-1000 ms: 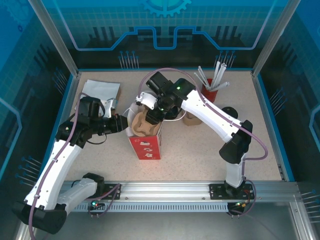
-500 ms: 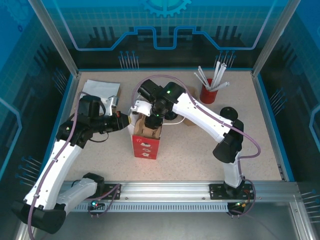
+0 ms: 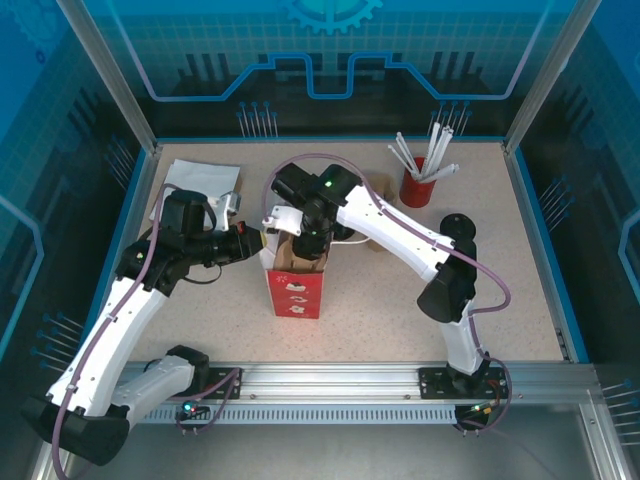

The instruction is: Pack the takeout coffee

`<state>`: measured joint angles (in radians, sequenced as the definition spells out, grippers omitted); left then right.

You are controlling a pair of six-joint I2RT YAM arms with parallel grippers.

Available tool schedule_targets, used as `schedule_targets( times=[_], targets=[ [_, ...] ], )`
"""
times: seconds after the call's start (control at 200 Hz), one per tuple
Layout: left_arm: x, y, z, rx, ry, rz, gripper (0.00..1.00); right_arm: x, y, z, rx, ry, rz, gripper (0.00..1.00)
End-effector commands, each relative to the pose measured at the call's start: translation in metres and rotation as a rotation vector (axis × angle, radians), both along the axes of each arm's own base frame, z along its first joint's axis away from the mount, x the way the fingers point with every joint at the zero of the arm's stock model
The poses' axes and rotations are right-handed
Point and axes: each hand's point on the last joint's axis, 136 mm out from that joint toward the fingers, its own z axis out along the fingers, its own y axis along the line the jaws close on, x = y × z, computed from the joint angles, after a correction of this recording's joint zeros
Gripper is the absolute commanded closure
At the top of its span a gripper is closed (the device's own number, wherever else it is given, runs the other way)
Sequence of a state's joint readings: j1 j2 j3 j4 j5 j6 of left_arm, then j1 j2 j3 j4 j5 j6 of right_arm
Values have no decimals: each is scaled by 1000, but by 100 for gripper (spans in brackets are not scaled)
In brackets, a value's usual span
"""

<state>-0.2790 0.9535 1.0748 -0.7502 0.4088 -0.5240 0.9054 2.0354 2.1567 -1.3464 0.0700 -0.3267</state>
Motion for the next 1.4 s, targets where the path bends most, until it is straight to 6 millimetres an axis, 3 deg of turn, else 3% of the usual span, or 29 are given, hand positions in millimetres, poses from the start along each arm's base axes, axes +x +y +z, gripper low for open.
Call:
schedule_targets(
  times=[0.0, 0.095, 0.28, 0.71, 1.151, 1.396],
  targets=[
    [-1, -3, 2, -16, -18, -4, 98, -7, 12, 15, 35, -13, 62, 68],
    [-1, -4, 0, -14, -14, -2, 98, -6, 16, 15, 30, -18, 71, 68],
    [-1, -2, -1, -5, -17, 9, 98, -8, 8, -5, -46, 13, 84, 68],
    [-4, 14, -13, 70, 18, 80, 100, -6, -4, -13, -72, 13, 86, 68],
    [-4, 2, 6, 6, -47, 22, 98, -7, -8, -41, -141, 57, 89, 68],
    [-5, 3, 5, 15, -44, 27, 93, -5, -12, -55, -173, 84, 83, 68]
  ],
)
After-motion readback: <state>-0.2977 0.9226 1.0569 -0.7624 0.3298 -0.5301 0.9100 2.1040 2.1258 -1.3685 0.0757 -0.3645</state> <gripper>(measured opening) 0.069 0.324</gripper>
